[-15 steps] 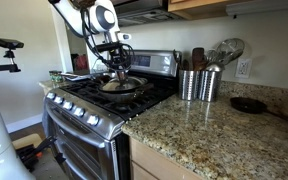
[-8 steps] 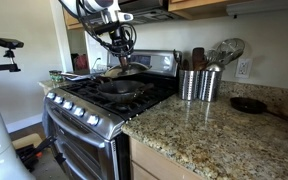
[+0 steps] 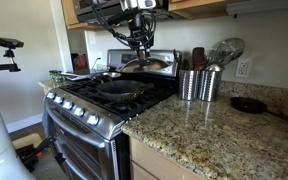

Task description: Uncover the pan

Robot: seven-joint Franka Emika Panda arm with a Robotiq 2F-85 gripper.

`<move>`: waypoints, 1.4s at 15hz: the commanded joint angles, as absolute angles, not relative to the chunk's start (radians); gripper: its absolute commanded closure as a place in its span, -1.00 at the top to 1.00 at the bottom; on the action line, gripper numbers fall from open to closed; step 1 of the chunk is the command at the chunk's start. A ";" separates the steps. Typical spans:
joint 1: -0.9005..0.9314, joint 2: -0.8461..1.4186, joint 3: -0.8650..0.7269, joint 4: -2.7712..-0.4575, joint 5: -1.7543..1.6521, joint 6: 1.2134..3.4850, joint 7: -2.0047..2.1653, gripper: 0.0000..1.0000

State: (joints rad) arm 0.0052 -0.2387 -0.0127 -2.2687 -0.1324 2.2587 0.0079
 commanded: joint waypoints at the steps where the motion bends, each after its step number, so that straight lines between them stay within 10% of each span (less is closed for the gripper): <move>1: -0.038 -0.175 -0.063 -2.199 -0.075 2.234 -0.014 -0.60; 13: -0.139 0.076 -0.149 -2.018 -0.016 2.247 0.002 -0.60; 14: -0.130 0.072 -0.142 -2.044 -0.041 2.259 0.008 -0.10; 19: -0.137 0.088 -0.147 -2.026 -0.032 2.259 0.008 -0.10; 20: -0.137 0.088 -0.147 -2.026 -0.032 2.259 0.008 -0.60; 21: -0.140 0.098 -0.152 -2.025 -0.043 2.275 0.019 -0.60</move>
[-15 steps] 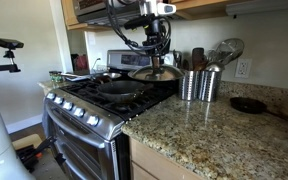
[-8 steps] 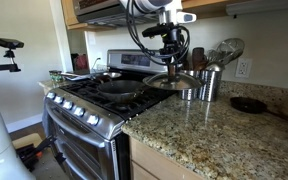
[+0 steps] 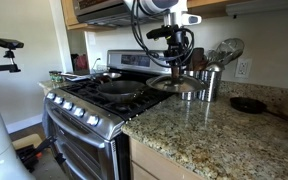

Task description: Uncover the pan

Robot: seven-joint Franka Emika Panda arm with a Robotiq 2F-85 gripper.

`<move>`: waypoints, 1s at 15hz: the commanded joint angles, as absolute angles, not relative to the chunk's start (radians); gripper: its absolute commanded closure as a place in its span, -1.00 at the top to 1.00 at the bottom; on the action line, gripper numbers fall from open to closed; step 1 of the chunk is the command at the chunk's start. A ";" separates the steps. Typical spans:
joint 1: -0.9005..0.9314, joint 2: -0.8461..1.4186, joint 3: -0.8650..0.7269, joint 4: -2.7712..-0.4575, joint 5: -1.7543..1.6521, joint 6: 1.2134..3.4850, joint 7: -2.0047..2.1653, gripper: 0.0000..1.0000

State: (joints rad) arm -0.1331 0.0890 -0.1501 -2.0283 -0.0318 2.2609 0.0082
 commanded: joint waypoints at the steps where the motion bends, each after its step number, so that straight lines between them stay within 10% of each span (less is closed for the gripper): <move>1: -0.144 0.112 -0.158 -2.022 -0.054 2.285 0.029 -0.60; 15: -0.159 0.363 -0.192 -1.978 -0.059 2.499 0.082 -0.60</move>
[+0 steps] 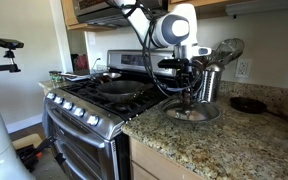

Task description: Uncover the pan

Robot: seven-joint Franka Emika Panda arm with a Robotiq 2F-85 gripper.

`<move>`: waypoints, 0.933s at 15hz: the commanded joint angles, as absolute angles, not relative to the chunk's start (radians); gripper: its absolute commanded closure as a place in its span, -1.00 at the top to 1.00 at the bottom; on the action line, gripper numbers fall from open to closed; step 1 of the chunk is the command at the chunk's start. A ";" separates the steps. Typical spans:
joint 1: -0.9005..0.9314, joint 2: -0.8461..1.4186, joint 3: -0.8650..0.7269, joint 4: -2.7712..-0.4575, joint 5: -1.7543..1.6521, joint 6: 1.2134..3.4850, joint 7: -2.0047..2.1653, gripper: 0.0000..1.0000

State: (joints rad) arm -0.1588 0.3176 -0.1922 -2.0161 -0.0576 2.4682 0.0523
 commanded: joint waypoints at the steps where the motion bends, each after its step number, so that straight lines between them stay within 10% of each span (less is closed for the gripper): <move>1: -0.155 0.381 -0.195 -1.971 -0.066 2.507 0.092 -0.60; 14: -0.157 0.371 -0.227 -2.021 -0.088 2.522 0.080 -0.60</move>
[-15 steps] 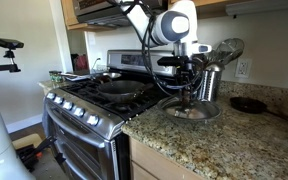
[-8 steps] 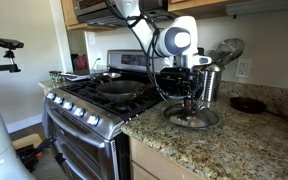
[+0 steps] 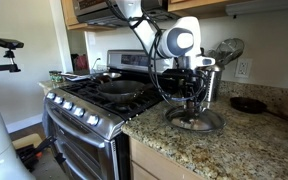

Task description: Uncover the pan

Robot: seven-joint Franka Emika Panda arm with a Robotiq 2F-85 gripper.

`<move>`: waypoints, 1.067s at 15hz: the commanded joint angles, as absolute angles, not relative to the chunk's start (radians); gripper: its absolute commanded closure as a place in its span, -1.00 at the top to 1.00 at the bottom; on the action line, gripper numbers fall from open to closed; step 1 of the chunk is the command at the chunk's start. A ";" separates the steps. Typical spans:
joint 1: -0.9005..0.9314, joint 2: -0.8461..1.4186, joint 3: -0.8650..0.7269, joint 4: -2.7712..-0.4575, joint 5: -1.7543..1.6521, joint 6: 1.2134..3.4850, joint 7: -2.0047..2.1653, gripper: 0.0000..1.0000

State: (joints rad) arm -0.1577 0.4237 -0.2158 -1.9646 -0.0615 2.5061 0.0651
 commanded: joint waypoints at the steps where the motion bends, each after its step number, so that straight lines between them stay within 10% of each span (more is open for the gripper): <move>1: -0.158 0.364 -0.226 -2.034 -0.087 2.524 0.072 -0.60; 9: -0.144 0.306 -0.227 -2.134 -0.134 2.576 0.038 -0.60; 10: -0.143 0.294 -0.233 -2.144 -0.156 2.574 0.040 0.40; 16: -0.174 0.205 -0.210 -2.138 -0.142 2.486 -0.020 0.96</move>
